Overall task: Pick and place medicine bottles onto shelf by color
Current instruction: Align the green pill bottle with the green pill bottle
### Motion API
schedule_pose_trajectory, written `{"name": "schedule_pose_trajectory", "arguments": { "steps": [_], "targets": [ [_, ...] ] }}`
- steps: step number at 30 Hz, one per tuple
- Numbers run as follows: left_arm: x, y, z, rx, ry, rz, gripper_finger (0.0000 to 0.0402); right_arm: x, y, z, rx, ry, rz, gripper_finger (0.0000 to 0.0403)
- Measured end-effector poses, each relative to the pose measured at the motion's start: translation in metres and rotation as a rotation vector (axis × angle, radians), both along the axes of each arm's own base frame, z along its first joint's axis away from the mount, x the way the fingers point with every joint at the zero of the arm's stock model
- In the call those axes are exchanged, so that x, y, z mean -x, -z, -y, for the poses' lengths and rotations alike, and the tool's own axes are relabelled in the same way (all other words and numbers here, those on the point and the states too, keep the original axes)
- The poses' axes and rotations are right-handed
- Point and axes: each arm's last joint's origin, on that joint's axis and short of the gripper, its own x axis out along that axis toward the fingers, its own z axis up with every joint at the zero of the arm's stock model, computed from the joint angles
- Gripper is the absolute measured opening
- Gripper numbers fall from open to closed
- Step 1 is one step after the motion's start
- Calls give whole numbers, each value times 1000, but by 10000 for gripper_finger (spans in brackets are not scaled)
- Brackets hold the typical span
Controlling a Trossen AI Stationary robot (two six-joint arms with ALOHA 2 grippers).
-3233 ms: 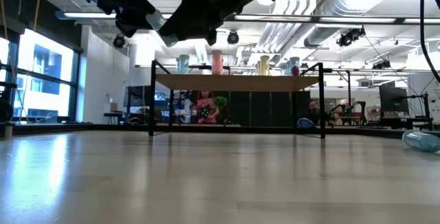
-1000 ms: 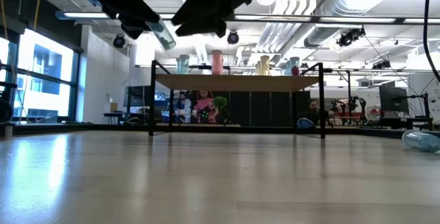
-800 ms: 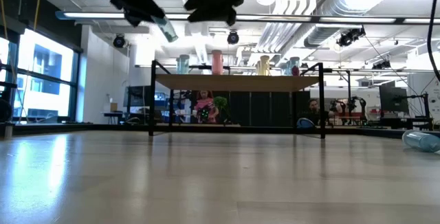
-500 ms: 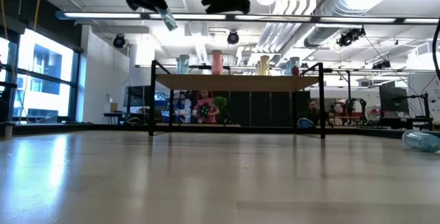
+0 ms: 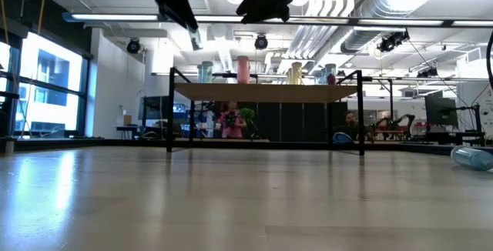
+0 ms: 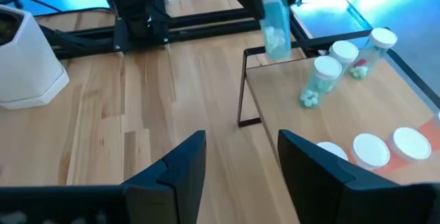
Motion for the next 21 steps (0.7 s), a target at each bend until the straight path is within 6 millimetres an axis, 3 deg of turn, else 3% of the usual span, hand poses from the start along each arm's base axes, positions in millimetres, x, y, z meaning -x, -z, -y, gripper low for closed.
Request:
{"name": "schedule_pose_trajectory", "arguments": {
  "steps": [9,21],
  "targets": [
    [-11,17,-22,51,-7,-71,115,0,1,0,-2,0,-11,172],
    [-23,40,-36,101,-11,-151,115,0,1,0,-3,-1,-13,172]
  ]
}}
